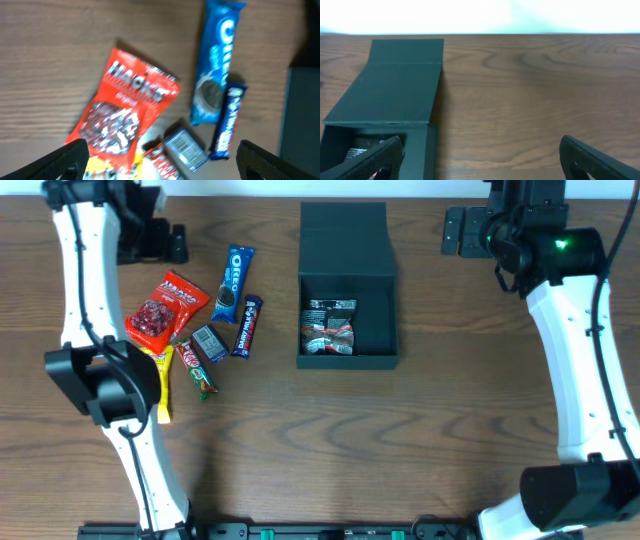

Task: Pack container
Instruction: 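Grasp the red Hacks candy bag in the pile with the left gripper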

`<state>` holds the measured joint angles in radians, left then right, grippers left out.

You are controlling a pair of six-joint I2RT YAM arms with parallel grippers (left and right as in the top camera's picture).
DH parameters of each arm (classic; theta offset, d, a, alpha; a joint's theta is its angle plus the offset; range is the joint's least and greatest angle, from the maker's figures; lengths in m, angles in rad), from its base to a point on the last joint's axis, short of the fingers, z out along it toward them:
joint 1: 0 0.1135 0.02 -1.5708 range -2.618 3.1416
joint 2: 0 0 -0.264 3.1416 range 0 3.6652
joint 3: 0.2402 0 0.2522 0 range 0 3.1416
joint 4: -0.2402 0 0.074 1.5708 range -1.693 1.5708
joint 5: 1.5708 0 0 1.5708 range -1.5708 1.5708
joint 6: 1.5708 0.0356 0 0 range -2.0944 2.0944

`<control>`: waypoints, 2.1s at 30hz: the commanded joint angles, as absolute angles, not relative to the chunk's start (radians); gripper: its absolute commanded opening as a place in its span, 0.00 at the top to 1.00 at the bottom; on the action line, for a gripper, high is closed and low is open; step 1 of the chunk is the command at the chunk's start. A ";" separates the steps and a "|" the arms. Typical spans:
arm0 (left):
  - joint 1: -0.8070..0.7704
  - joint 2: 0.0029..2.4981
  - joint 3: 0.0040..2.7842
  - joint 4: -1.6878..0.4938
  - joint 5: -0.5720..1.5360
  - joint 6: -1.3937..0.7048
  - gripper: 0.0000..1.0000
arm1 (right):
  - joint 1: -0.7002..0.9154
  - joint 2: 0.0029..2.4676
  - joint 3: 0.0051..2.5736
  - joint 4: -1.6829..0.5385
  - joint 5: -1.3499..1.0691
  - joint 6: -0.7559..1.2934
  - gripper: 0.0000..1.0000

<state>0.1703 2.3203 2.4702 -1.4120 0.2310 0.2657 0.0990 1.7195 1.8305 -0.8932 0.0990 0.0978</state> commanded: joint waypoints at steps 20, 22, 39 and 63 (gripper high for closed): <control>0.203 2.323 2.034 -1.164 0.011 0.480 0.05 | 0.090 1.702 1.834 -0.897 0.105 0.070 0.01; 0.203 2.324 2.005 -1.114 0.010 0.503 0.05 | 0.090 1.702 1.834 -0.898 0.105 0.070 0.01; 0.204 2.339 1.861 -0.901 0.067 0.574 0.05 | 0.091 1.702 1.834 -0.891 0.097 0.101 0.01; 0.202 2.360 2.067 -0.989 0.067 0.307 0.94 | 0.092 1.702 1.834 -0.878 0.098 0.116 0.01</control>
<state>0.2016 2.3501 1.9697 -0.9668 0.0677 0.4091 0.0990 1.7195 1.8305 -0.8848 0.0982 0.1024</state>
